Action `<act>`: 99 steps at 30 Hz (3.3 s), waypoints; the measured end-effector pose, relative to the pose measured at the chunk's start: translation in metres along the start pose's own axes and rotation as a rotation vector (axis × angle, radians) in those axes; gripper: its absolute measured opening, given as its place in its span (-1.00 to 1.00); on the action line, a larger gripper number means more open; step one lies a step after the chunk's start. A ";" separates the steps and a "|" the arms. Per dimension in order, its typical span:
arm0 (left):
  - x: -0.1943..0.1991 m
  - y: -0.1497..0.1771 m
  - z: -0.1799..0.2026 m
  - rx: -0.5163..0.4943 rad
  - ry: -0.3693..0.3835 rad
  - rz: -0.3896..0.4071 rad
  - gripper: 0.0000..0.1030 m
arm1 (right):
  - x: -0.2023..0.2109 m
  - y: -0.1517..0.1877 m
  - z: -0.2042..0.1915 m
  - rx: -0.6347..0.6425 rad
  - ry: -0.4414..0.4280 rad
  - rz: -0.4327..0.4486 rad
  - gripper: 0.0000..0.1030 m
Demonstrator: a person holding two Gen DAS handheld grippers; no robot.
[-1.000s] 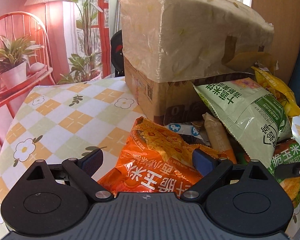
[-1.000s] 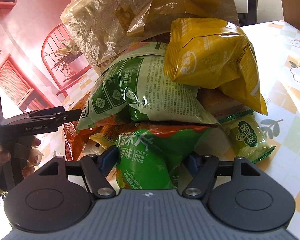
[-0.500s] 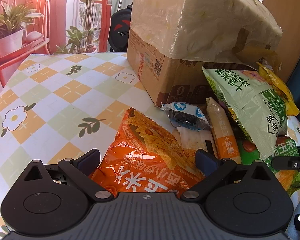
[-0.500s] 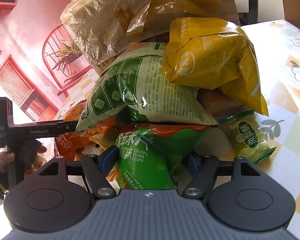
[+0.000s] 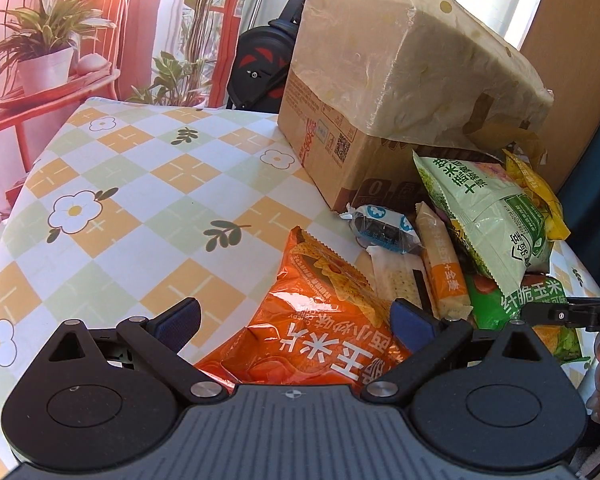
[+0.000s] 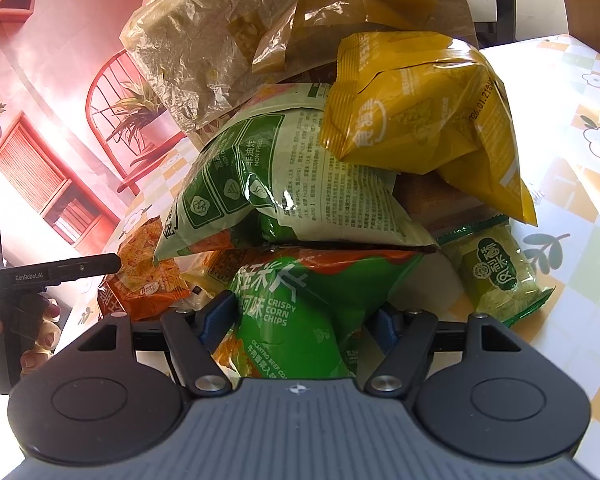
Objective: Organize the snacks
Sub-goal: 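Grasp the orange corn chips bag with the left tool while the right grasps the green corn chips bag, then lift both held bags up and carry them over the open cardboard box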
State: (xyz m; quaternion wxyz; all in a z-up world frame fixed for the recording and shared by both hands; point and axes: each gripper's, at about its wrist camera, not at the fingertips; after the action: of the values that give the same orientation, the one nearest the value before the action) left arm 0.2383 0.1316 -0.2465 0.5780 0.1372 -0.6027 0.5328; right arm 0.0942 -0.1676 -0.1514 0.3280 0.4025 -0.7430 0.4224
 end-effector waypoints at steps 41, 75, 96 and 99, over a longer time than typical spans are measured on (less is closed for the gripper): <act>-0.011 0.027 0.020 0.029 0.003 0.005 0.22 | 0.002 -0.002 -0.001 0.022 0.005 -0.015 0.36; 0.139 0.020 0.190 0.057 -0.276 0.387 0.03 | 0.122 0.004 -0.021 0.188 -0.060 0.254 0.23; 0.081 -0.208 0.244 -0.069 -0.364 0.419 0.04 | 0.145 -0.201 -0.021 0.323 0.190 0.523 0.23; 0.060 -0.229 0.235 -0.052 -0.386 0.377 0.04 | 0.120 -0.225 -0.016 0.325 0.225 0.494 0.24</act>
State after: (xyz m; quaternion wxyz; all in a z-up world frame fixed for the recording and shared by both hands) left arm 0.2706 -0.1197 -0.0297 0.3461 0.1069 -0.7301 0.5794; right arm 0.2380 -0.2637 0.0359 0.2270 0.2079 -0.7002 0.6441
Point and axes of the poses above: each gripper's, at about its wrist camera, not at the fingertips, and x roughly against the way its jaws point, z to its right, y to its underside, and after that the axes turned 15 degrees about -z, right-handed
